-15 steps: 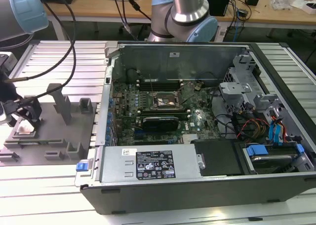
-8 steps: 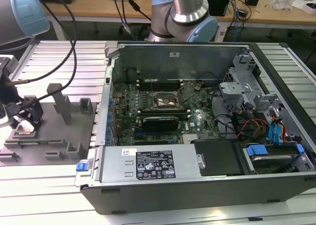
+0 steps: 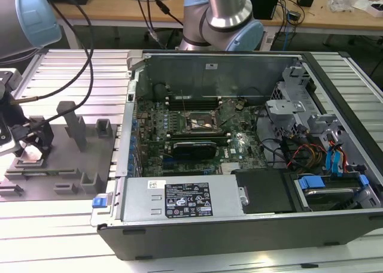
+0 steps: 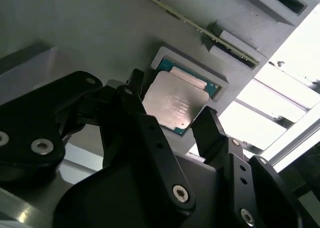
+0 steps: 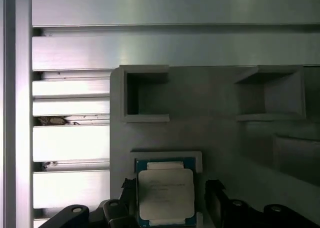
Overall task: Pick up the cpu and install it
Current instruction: 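Pick up the cpu and move it towards the insertion slot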
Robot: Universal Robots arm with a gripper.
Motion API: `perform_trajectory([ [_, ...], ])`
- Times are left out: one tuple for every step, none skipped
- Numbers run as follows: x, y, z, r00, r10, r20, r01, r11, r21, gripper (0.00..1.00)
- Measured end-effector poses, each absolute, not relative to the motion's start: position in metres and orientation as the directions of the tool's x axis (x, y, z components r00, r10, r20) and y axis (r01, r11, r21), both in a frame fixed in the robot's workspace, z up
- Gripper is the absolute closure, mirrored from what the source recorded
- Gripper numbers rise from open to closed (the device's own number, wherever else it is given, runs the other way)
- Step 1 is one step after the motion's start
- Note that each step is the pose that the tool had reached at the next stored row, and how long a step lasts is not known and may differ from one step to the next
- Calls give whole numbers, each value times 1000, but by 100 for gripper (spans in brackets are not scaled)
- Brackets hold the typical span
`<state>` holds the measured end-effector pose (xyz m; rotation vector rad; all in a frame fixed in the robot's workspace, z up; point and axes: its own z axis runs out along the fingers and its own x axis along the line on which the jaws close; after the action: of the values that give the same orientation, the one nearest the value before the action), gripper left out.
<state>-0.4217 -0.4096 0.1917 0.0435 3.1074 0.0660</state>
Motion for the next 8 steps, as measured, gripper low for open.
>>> perform_trajectory([
  [-424,-409,191,-999,28,-33,26,999,43,34],
  [-425,-409,190,-999,28,-33,26,999,43,34],
  [-426,-408,190,-999,28,-33,26,999,43,34],
  [-427,-408,189,-999,27,-33,26,999,42,34],
  [-427,-408,188,-999,27,-33,26,999,42,34],
  [-427,-408,187,-999,27,-33,26,999,42,34],
  [-427,-408,187,-999,27,-32,26,999,42,34],
  [-427,-408,187,-999,27,-33,26,999,42,34],
])
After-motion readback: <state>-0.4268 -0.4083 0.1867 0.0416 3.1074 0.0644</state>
